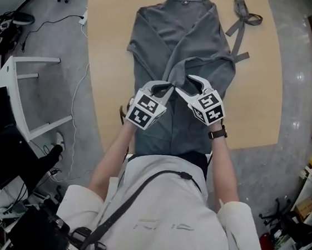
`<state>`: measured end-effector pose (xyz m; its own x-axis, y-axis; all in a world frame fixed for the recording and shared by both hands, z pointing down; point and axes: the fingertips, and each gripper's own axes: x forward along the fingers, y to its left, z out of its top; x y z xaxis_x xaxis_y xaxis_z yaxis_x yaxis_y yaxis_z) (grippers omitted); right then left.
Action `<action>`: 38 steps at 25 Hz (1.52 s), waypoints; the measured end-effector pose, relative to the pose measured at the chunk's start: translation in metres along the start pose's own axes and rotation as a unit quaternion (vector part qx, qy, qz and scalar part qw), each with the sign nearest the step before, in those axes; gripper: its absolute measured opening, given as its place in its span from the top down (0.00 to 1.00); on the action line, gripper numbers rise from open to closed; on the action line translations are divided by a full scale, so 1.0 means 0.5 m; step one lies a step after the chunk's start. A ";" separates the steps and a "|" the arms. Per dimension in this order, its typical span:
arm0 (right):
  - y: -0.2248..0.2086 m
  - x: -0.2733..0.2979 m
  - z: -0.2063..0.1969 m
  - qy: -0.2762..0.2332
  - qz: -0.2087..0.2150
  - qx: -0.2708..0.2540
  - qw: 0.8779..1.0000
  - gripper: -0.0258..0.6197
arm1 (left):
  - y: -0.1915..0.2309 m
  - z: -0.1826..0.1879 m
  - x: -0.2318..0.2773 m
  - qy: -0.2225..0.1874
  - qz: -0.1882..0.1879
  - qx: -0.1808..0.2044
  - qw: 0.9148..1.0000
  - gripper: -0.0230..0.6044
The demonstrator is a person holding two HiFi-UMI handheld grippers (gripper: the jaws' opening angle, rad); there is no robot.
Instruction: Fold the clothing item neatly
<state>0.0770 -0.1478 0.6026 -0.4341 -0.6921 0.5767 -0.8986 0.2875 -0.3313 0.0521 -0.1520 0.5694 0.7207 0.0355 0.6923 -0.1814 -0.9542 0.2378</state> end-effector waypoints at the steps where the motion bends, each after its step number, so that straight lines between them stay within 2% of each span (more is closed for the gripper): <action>1: 0.011 0.006 -0.003 0.006 -0.003 -0.001 1.000 0.55 | -0.001 -0.002 -0.004 0.000 -0.001 -0.001 1.000 0.94; 3: 0.022 0.010 -0.015 0.022 -0.023 -0.006 0.999 0.57 | -0.002 -0.004 -0.010 -0.005 -0.003 0.003 1.000 0.94; 5: 0.028 0.010 -0.032 0.038 -0.050 -0.002 0.998 0.65 | -0.005 -0.004 -0.013 -0.010 -0.007 0.019 1.000 0.94; 7: 0.033 0.008 -0.044 0.039 -0.067 0.028 0.997 0.91 | -0.009 -0.003 -0.015 -0.010 -0.013 0.042 0.999 0.94; 8: 0.037 0.005 -0.047 0.036 -0.069 0.043 0.996 0.94 | -0.011 -0.004 -0.016 -0.008 -0.015 0.056 0.998 0.94; 12: 0.075 -0.039 -0.026 0.020 -0.068 0.039 0.997 0.94 | -0.010 0.004 -0.041 0.005 -0.005 0.126 0.992 0.94; 15: 0.127 -0.083 -0.001 0.010 -0.056 0.039 0.998 0.94 | -0.016 0.012 -0.077 -0.003 -0.002 0.179 0.984 0.94; 19: 0.187 -0.068 -0.039 0.045 -0.035 0.029 0.998 0.94 | -0.025 -0.039 -0.090 0.023 -0.007 0.238 0.971 0.94; 22: 0.179 -0.020 -0.114 0.090 -0.041 0.038 0.994 0.94 | -0.026 -0.106 -0.063 0.059 -0.019 0.237 0.969 0.93; 24: 0.166 0.004 -0.170 0.131 -0.037 0.056 0.989 0.91 | -0.037 -0.159 -0.038 0.096 -0.044 0.224 0.969 0.93; 26: 0.173 0.013 -0.209 0.166 -0.012 0.066 0.984 0.76 | -0.053 -0.221 -0.026 0.153 -0.071 0.236 0.957 0.92; 28: 0.187 0.010 -0.218 0.178 0.012 0.061 0.982 0.73 | -0.064 -0.268 -0.031 0.196 -0.082 0.263 0.941 0.89; 29: 0.190 0.004 -0.214 0.175 0.018 0.057 0.983 0.72 | -0.065 -0.276 -0.035 0.200 -0.080 0.266 0.939 0.89; 30: 0.190 -0.003 -0.207 0.167 0.021 0.057 0.984 0.72 | -0.065 -0.275 -0.038 0.195 -0.075 0.261 0.943 0.89; 33: 0.174 -0.026 -0.168 0.129 0.014 0.069 0.989 0.78 | -0.050 -0.240 -0.044 0.158 -0.052 0.214 0.962 0.89; 35: 0.159 -0.032 -0.138 0.103 0.001 0.071 0.992 0.83 | -0.043 -0.219 -0.050 0.151 -0.051 0.195 0.968 0.89; 36: 0.153 -0.030 -0.126 0.093 -0.004 0.070 0.993 0.85 | -0.046 -0.217 -0.055 0.158 -0.061 0.196 0.966 0.89; 37: 0.151 -0.024 -0.117 0.085 -0.006 0.067 0.994 0.88 | -0.055 -0.222 -0.062 0.172 -0.077 0.207 0.960 0.89; 38: 0.152 -0.014 -0.111 0.080 -0.004 0.063 0.995 0.90 | -0.069 -0.234 -0.069 0.193 -0.099 0.229 0.949 0.89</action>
<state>0.0083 -0.0844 0.6151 -0.4400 -0.5769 0.6882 -0.8916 0.1898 -0.4110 -0.0449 -0.0853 0.6172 0.3961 0.2498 0.8836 0.3049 -0.9435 0.1300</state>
